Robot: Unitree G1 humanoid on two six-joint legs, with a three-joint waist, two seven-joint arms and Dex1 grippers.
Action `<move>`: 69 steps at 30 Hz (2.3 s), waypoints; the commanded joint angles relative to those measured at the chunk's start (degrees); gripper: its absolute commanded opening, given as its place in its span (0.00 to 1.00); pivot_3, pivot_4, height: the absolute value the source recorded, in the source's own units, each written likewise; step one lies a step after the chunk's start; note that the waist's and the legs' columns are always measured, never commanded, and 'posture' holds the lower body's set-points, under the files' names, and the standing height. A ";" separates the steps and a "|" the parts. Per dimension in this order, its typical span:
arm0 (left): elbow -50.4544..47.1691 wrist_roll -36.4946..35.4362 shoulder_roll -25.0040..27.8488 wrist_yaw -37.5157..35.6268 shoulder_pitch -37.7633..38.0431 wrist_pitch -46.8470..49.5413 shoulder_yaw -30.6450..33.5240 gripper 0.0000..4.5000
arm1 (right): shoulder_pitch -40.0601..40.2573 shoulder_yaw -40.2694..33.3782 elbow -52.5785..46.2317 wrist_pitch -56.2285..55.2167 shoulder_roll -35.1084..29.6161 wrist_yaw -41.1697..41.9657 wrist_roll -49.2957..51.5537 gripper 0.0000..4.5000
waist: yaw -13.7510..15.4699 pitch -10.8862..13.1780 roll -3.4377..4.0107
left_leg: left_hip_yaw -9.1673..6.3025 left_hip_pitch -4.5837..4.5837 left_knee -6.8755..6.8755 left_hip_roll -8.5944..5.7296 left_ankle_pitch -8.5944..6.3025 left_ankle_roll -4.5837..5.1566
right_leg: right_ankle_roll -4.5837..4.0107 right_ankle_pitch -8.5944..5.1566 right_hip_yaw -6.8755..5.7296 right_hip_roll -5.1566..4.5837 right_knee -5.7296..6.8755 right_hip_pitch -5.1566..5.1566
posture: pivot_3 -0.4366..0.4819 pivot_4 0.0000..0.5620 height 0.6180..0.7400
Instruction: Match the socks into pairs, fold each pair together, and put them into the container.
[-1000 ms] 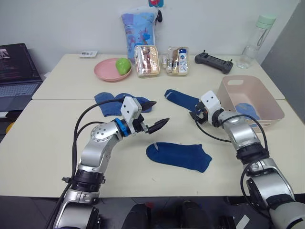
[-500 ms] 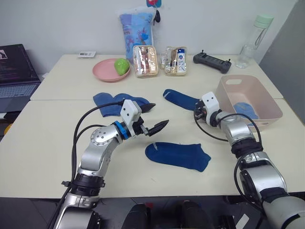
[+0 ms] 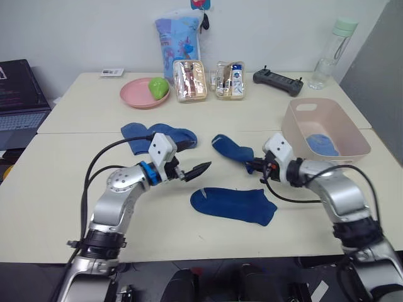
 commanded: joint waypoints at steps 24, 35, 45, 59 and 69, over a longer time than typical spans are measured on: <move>53.32 24.64 -8.71 3.44 -24.32 -49.24 -12.15 0.43 | 6.17 -10.82 -19.91 19.40 -9.75 -2.10 22.21 0.00 | 1.27 0.05 -0.09 | 0.01 -0.12 0.05 -0.06 -0.01 0.02 | 0.02 0.00 -0.08 0.00 -0.06 -0.01 | 0.48 0.27 1.00; 50.13 23.80 -7.68 4.73 -24.50 -49.90 -10.70 0.01 | 6.71 -5.92 -13.65 4.75 -11.73 -3.18 13.02 0.00 | 1.25 0.05 -0.10 | 0.01 -0.12 0.06 -0.06 -0.01 0.02 | 0.02 -0.01 -0.08 0.02 -0.05 -0.01 | 0.48 0.27 1.00; 34.38 20.87 -4.05 3.37 -14.84 -40.81 -8.62 0.01 | 5.65 4.31 1.89 -26.48 -13.32 1.04 -5.73 0.00 | 0.95 0.04 -0.08 | 0.06 -0.05 0.04 -0.02 0.00 0.01 | 0.03 -0.01 0.00 0.05 -0.03 -0.04 | 0.48 0.27 1.00; 21.41 20.59 -3.18 2.95 -7.63 -31.84 -8.93 0.00 | 13.74 -2.60 -4.03 -27.62 -17.32 7.71 -2.63 0.71 | 1.49 0.05 -0.08 | 0.02 -0.08 0.10 -0.06 0.00 0.01 | 0.03 -0.01 -0.03 -0.02 -0.03 0.01 | 0.48 0.27 1.00; 16.21 16.69 -1.57 -2.28 -8.52 -23.27 -8.91 0.00 | 18.19 -0.55 -2.25 -44.96 -16.84 -1.47 -18.78 0.71 | 1.24 0.05 -0.09 | 0.09 0.02 0.09 -0.04 0.00 0.01 | 0.03 -0.01 0.01 0.04 0.04 0.04 | 0.48 0.27 1.00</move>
